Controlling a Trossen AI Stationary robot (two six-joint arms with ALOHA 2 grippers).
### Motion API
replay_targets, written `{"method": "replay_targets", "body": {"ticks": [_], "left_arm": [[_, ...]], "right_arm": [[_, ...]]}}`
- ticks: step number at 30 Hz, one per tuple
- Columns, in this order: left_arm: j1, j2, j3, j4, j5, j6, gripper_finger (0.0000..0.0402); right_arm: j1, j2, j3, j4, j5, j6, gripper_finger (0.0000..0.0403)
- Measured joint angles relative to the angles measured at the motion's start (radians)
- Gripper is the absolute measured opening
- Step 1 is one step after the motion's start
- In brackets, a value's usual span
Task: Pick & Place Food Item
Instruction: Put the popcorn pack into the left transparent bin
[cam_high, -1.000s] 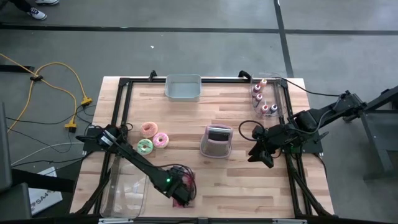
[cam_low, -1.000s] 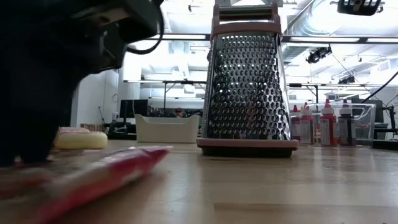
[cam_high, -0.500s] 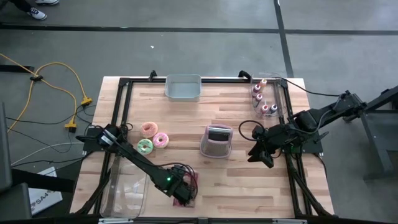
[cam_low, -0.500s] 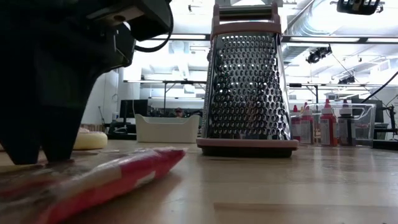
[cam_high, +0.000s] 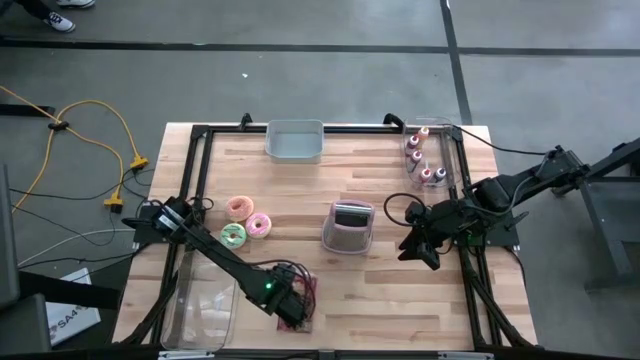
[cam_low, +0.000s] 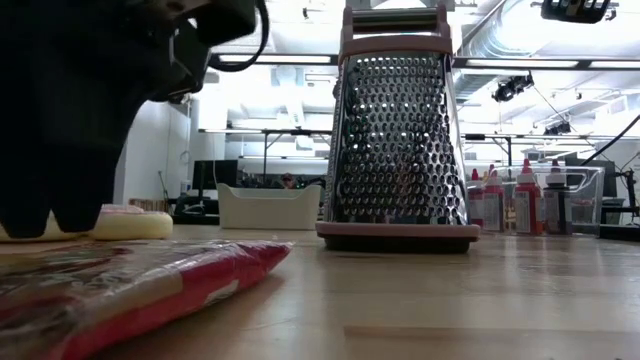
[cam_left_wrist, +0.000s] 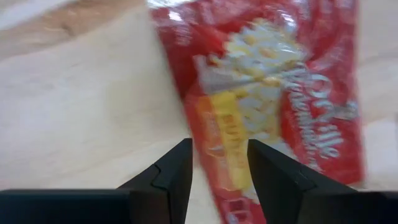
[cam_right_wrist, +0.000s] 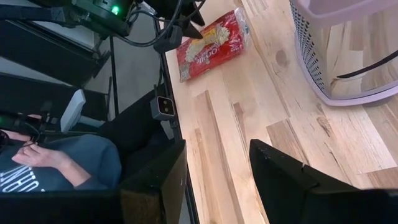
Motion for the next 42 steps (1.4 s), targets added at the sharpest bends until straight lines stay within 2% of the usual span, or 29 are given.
{"method": "replay_targets", "body": {"ticks": [6,20,32,42], "left_arm": [[-0.003,-0.004,0.000,-0.057,-0.015,-0.001,0.0145],[-0.004,0.016,-0.008,-0.038,-0.042,-0.001,0.0145],[-0.037,0.011,-0.016,-0.037,-0.112,-0.036,0.0145],[-0.051,0.009,-0.075,0.099,-0.118,-0.058,0.0145]], "right_arm": [[0.000,0.000,0.000,0.000,0.000,0.000,0.0165],[0.000,0.000,0.000,0.000,0.000,0.000,0.0165],[0.000,0.000,0.000,0.000,0.000,0.000,0.0165],[0.000,0.000,0.000,-0.001,0.000,0.000,0.0165]]}}
